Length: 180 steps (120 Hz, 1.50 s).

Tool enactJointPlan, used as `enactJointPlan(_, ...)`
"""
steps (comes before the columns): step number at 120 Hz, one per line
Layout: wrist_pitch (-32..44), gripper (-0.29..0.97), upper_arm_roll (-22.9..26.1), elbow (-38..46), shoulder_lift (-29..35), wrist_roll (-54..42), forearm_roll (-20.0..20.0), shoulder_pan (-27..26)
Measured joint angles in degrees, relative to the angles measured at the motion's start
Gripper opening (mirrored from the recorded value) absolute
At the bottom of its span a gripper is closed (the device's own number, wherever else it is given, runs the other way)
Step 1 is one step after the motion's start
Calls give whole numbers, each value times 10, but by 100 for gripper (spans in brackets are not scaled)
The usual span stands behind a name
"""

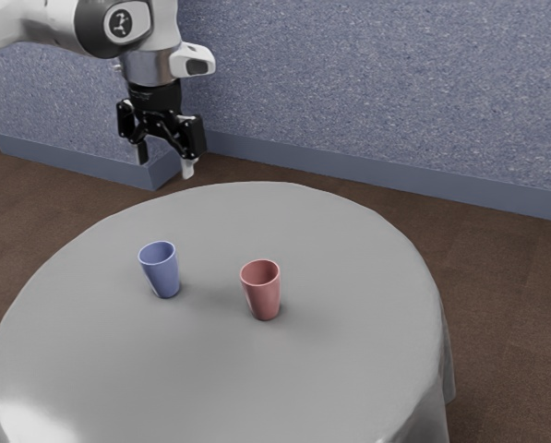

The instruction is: Place the left cup onto the right cup

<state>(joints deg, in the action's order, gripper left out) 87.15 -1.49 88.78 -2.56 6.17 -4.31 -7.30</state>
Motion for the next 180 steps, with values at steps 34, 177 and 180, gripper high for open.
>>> enactJointPlan(34,18,68,-4,15,-2,1,0,0)
enactJointPlan(177,175,61,-38,129,-83,1,40,49)
enactJointPlan(180,177,61,-39,129,-84,1,40,49)
